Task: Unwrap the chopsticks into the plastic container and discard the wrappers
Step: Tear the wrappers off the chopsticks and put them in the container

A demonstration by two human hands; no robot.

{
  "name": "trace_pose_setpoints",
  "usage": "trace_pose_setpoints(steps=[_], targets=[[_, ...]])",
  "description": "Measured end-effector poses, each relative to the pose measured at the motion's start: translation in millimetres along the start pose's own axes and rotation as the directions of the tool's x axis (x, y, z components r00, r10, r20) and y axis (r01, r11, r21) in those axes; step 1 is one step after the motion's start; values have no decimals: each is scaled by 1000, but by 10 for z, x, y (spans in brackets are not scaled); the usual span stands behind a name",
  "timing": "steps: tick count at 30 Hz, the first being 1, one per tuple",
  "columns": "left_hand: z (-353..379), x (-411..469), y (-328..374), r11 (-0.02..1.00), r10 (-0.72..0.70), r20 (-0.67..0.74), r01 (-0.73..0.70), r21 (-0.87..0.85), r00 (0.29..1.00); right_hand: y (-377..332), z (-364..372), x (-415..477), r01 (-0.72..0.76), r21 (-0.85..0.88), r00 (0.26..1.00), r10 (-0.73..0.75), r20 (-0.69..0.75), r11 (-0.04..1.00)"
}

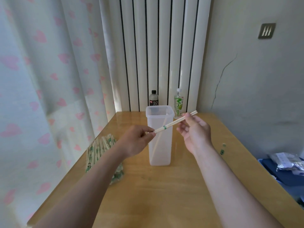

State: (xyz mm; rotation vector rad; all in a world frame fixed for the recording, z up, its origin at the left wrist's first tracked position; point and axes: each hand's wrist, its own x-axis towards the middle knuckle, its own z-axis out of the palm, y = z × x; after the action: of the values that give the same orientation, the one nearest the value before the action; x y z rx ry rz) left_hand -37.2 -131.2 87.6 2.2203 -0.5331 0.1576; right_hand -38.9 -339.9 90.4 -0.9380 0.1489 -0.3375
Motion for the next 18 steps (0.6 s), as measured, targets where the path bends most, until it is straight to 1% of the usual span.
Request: trace_pose_setpoints(steps=[2,3,4,6,8,10,12,14,16,18], targets=[[-136,-16,-59,999,-11,-100,14,33,995,-118,-1,65,30,48,996,-27,-81,998],[-209,-21,-98,999,-38,-177,41,14,984,-180,-8,96,48,68,993,-40,-114,997],[-279,-22,-136,997,-80,-264,72,-39,961,-243,-11,122,70,90,988,-57,-142,993],[-393,-11,-184,973,-185,-426,104,-206,886,-359,3,182,123,124,978,-99,-184,985],[-450,-12,-167,922,-277,-492,83,-379,825,-456,65,251,179,128,968,-152,-197,975],[-433,-22,-127,883,-315,-482,66,-465,818,-538,172,307,248,91,954,-228,-194,964],[-383,-35,-94,877,-312,-460,66,-475,831,-601,296,347,354,-36,916,-354,-187,935],[-337,-31,-83,868,-317,-431,75,-491,845,-613,401,391,451,-211,867,-482,-126,867],[-300,-22,-74,847,-330,-393,84,-525,858,-538,475,412,503,-397,835,-551,-7,768],[-265,-26,-48,834,-335,-360,97,-543,871,-392,498,432,514,-593,825,-548,141,620]])
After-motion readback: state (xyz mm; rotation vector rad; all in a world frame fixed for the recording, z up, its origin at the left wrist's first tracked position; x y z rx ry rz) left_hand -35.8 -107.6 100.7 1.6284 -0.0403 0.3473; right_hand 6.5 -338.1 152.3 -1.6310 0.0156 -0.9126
